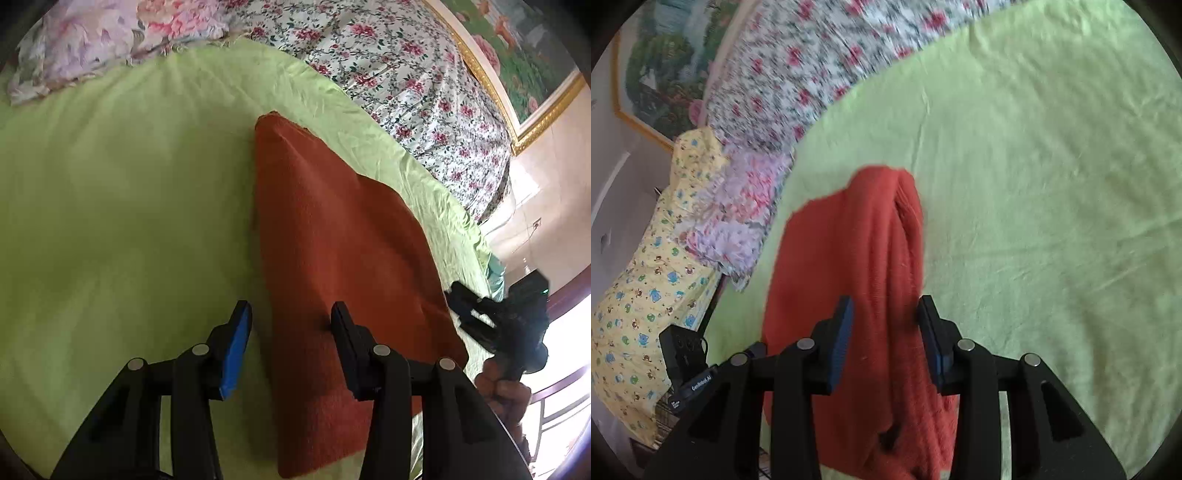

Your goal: Fold small clothes

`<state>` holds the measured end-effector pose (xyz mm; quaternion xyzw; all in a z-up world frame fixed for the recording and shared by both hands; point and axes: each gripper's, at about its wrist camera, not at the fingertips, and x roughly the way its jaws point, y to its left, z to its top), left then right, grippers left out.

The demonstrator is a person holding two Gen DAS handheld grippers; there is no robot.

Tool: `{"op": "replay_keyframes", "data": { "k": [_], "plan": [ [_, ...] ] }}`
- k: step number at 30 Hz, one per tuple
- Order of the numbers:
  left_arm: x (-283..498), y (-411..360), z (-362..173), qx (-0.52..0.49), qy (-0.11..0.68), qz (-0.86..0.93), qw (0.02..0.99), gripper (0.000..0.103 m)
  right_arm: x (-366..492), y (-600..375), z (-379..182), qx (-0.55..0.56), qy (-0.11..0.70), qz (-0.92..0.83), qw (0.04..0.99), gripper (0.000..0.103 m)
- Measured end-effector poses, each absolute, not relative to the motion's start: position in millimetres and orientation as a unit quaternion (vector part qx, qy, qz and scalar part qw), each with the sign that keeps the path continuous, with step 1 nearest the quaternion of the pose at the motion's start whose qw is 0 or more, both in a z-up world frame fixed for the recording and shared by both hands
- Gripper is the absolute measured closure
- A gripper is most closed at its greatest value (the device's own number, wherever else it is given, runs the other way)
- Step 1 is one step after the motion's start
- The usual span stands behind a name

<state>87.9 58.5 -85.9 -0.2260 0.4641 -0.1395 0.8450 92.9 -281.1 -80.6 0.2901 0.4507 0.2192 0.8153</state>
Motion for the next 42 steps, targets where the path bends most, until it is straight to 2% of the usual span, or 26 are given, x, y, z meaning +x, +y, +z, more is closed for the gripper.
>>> {"op": "replay_keyframes", "data": {
  "k": [4, 14, 16, 17, 23, 29, 34, 38, 40, 42],
  "plan": [
    [83, 55, -81, -0.204, 0.462, -0.139, 0.852, 0.055, 93, -264, -64, 0.259, 0.435, 0.240, 0.828, 0.065],
    [104, 55, -92, -0.211, 0.477, -0.118, 0.845, 0.053, 127, -248, -88, 0.229, 0.476, 0.229, 0.818, 0.066],
    [105, 53, -95, -0.212, 0.480, -0.118, 0.843, 0.053, 127, -245, -90, 0.225, 0.480, 0.234, 0.815, 0.082],
    [105, 52, -96, -0.212, 0.482, -0.118, 0.842, 0.053, 126, -244, -90, 0.223, 0.483, 0.234, 0.814, 0.093],
    [111, 40, -92, -0.198, 0.493, -0.125, 0.838, 0.053, 132, -256, -70, 0.231, 0.458, 0.232, 0.827, 0.094],
    [112, 37, -108, -0.199, 0.504, -0.133, 0.830, 0.049, 144, -253, -112, 0.200, 0.504, 0.223, 0.810, 0.094],
    [117, 34, -98, -0.188, 0.538, -0.124, 0.812, 0.050, 143, -273, -101, 0.256, 0.517, 0.215, 0.788, 0.090],
    [94, 31, -83, -0.162, 0.515, -0.137, 0.830, 0.049, 111, -283, -73, 0.243, 0.487, 0.211, 0.812, 0.086],
    [73, 32, -84, -0.155, 0.500, -0.143, 0.840, 0.049, 89, -286, -71, 0.251, 0.474, 0.216, 0.816, 0.076],
    [55, 33, -88, -0.154, 0.502, -0.138, 0.840, 0.048, 56, -289, -75, 0.263, 0.455, 0.211, 0.824, 0.054]
  ]
}}
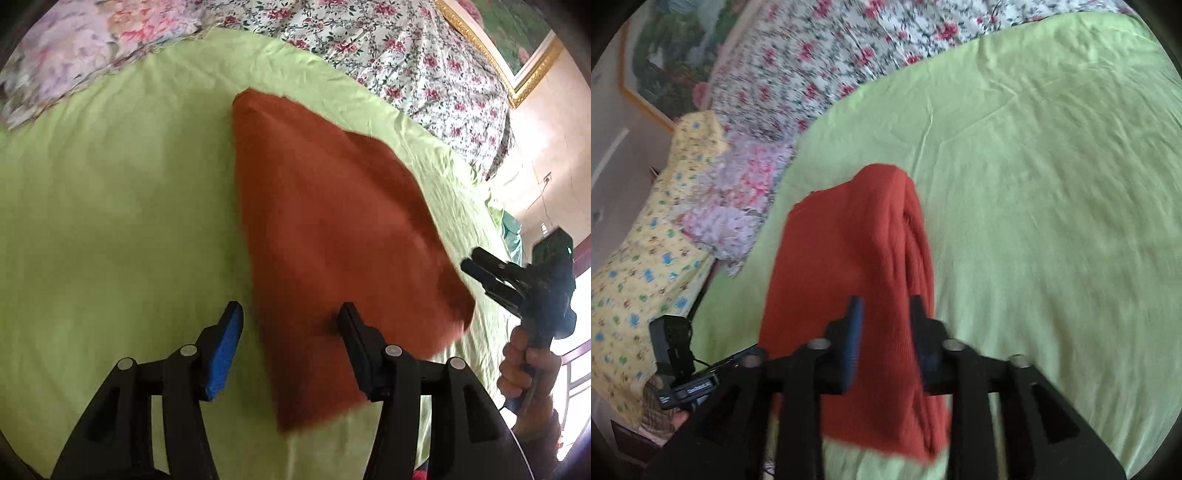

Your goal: Fold small clothes

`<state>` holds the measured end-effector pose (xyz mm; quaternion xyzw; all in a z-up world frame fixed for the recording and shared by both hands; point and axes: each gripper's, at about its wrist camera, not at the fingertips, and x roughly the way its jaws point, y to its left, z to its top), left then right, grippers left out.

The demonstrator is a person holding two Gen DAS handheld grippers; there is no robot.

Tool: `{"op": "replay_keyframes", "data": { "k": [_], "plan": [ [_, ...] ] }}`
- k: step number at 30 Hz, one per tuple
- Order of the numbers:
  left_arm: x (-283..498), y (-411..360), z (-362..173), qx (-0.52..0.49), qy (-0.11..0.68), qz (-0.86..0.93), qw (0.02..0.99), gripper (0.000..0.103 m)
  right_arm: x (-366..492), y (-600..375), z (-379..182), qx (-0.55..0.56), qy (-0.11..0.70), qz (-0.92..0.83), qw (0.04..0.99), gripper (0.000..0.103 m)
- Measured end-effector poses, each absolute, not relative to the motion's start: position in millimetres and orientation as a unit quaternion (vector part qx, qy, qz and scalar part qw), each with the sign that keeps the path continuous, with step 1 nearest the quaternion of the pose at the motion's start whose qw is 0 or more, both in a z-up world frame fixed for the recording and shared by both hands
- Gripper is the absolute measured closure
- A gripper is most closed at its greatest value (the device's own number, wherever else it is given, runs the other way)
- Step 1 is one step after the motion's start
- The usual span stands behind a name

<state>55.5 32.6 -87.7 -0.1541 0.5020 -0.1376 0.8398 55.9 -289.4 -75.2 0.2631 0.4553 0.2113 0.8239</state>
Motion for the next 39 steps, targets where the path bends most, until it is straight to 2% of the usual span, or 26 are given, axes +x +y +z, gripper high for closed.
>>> {"op": "replay_keyframes", "data": {
  "k": [2, 8, 13, 14, 16, 18, 23, 28, 32, 36, 39],
  "plan": [
    [35, 37, -93, -0.170, 0.507, -0.137, 0.834, 0.048, 32, -291, -85, 0.279, 0.461, 0.198, 0.819, 0.047],
    [2, 43, -102, -0.172, 0.502, -0.137, 0.837, 0.048, 4, -291, -99, 0.283, 0.460, 0.208, 0.816, 0.047],
    [-9, 22, -110, -0.113, 0.507, -0.129, 0.845, 0.048, 5, -283, -104, 0.271, 0.465, 0.216, 0.815, 0.048],
    [-8, 20, -111, -0.109, 0.501, -0.119, 0.850, 0.048, 6, -282, -106, 0.270, 0.464, 0.215, 0.816, 0.050],
    [-4, 21, -112, -0.115, 0.496, -0.107, 0.854, 0.050, 10, -279, -109, 0.264, 0.469, 0.209, 0.816, 0.066],
    [-2, 24, -109, -0.122, 0.486, -0.096, 0.860, 0.051, 10, -279, -111, 0.269, 0.474, 0.208, 0.812, 0.089],
    [-3, 35, -112, -0.130, 0.476, -0.048, 0.868, 0.053, -1, -287, -86, 0.253, 0.436, 0.209, 0.838, 0.094],
    [-11, 35, -115, -0.107, 0.475, -0.049, 0.872, 0.053, 5, -273, -119, 0.183, 0.480, 0.176, 0.840, 0.095],
    [-20, 38, -107, -0.111, 0.487, -0.088, 0.862, 0.054, 4, -281, -121, 0.199, 0.475, 0.168, 0.840, 0.093],
    [-28, 45, -85, -0.131, 0.469, -0.122, 0.865, 0.054, -3, -292, -108, 0.202, 0.479, 0.153, 0.841, 0.071],
    [-29, 40, -61, -0.135, 0.438, -0.149, 0.876, 0.055, -17, -303, -82, 0.228, 0.439, 0.150, 0.856, 0.070]
  ]
}}
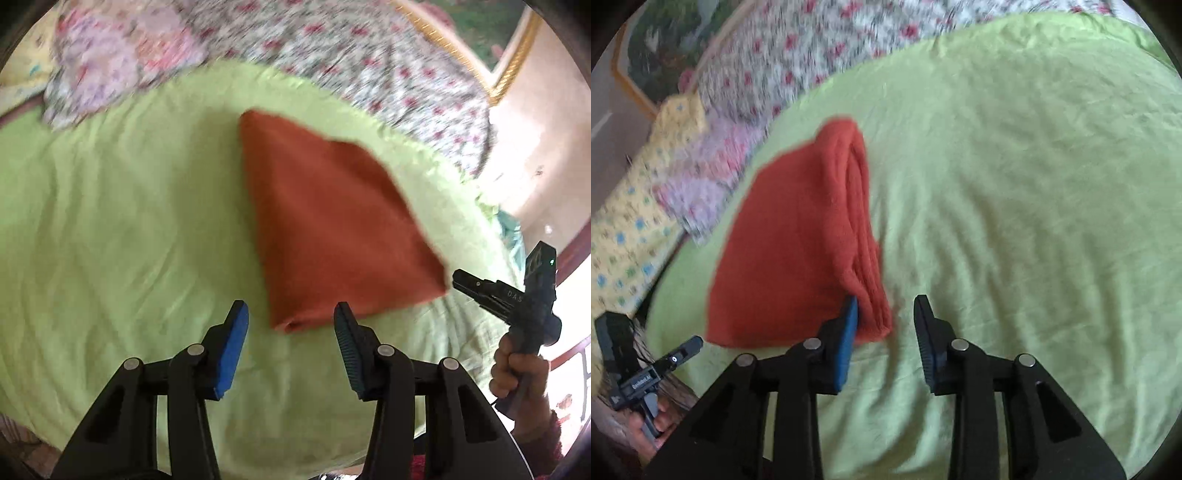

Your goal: Fold small clothes

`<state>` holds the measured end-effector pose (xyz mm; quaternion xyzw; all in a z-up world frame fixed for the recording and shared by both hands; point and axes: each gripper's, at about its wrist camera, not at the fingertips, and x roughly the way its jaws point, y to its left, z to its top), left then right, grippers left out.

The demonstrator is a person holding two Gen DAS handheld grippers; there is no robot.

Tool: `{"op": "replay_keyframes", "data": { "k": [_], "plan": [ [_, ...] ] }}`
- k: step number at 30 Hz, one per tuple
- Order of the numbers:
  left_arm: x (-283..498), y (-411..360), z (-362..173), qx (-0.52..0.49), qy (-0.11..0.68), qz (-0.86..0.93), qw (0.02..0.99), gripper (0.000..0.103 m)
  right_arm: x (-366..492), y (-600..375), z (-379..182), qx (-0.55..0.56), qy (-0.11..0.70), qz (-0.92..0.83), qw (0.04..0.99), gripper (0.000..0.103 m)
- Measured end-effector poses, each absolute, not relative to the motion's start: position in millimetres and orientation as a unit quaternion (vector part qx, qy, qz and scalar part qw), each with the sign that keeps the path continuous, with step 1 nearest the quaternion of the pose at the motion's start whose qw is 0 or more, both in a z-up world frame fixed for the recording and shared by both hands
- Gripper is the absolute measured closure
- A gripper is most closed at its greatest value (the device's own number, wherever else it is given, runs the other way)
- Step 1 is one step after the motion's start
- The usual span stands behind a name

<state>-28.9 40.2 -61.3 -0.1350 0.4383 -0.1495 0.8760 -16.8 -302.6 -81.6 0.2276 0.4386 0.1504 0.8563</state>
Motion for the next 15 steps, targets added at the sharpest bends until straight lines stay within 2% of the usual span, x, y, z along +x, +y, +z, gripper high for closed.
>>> {"op": "replay_keyframes", "data": {
  "k": [3, 5, 11, 15],
  "plan": [
    [-17, 24, -51, -0.148, 0.421, -0.196, 0.873, 0.055, -19, -288, -54, 0.238, 0.394, 0.199, 0.865, 0.070],
    [-4, 6, -55, -0.146, 0.420, -0.222, 0.868, 0.055, -10, -266, -52, 0.225, 0.400, 0.234, 0.857, 0.070],
    [13, -18, -92, -0.108, 0.478, -0.189, 0.851, 0.056, 13, -251, -98, 0.186, 0.462, 0.189, 0.846, 0.070],
    [3, -32, -105, -0.044, 0.482, -0.163, 0.860, 0.057, 7, -251, -113, 0.175, 0.464, 0.191, 0.847, 0.071]
  ]
}}
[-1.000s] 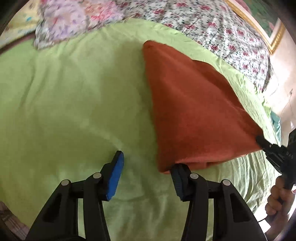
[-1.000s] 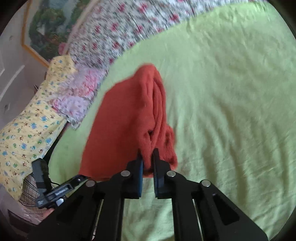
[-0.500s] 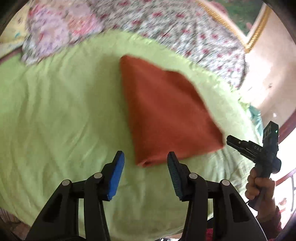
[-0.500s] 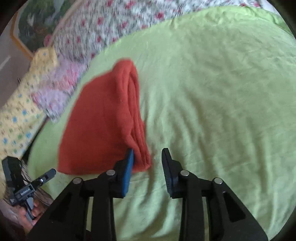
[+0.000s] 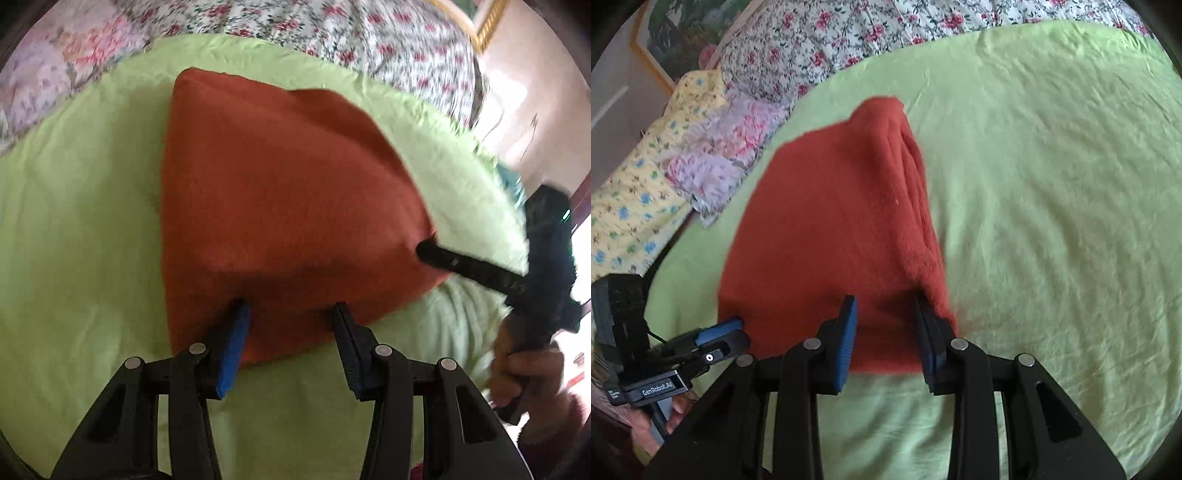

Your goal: Fold small clothes

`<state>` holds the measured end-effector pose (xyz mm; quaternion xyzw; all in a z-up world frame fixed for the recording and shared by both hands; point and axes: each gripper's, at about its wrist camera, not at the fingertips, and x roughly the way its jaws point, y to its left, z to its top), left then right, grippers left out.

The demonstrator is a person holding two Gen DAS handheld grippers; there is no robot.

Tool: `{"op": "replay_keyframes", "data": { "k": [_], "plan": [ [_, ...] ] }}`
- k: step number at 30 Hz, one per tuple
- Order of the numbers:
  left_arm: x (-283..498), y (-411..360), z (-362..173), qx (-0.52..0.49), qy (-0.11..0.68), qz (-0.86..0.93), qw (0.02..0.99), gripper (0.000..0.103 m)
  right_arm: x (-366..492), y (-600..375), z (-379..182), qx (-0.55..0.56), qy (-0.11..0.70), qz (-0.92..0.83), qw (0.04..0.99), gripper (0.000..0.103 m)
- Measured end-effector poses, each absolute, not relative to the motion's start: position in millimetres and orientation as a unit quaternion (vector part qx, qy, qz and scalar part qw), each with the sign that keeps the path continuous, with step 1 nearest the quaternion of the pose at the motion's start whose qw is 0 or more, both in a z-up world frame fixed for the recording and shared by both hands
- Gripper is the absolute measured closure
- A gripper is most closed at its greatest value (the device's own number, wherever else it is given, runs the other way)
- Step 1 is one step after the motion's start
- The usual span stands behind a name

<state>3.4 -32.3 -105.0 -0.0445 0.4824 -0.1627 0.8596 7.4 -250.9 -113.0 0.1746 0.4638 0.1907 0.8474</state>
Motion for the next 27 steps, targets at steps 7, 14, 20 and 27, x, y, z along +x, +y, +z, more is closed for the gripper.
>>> {"op": "replay_keyframes", "data": {
  "k": [7, 14, 20, 27],
  "plan": [
    [-5, -30, -105, -0.037, 0.483, -0.158, 0.861, 0.056, 2, -257, -115, 0.179, 0.455, 0.200, 0.849, 0.071],
    [-22, -22, -92, -0.037, 0.480, -0.159, 0.862, 0.052, -16, -275, -106, 0.207, 0.452, 0.189, 0.847, 0.071],
    [-33, -1, -59, -0.045, 0.442, -0.128, 0.887, 0.037, -25, -279, -71, 0.226, 0.403, 0.194, 0.865, 0.067],
    [39, 20, -38, -0.071, 0.417, -0.085, 0.902, 0.028, 19, -248, -42, 0.194, 0.371, 0.198, 0.886, 0.037]
  ]
}}
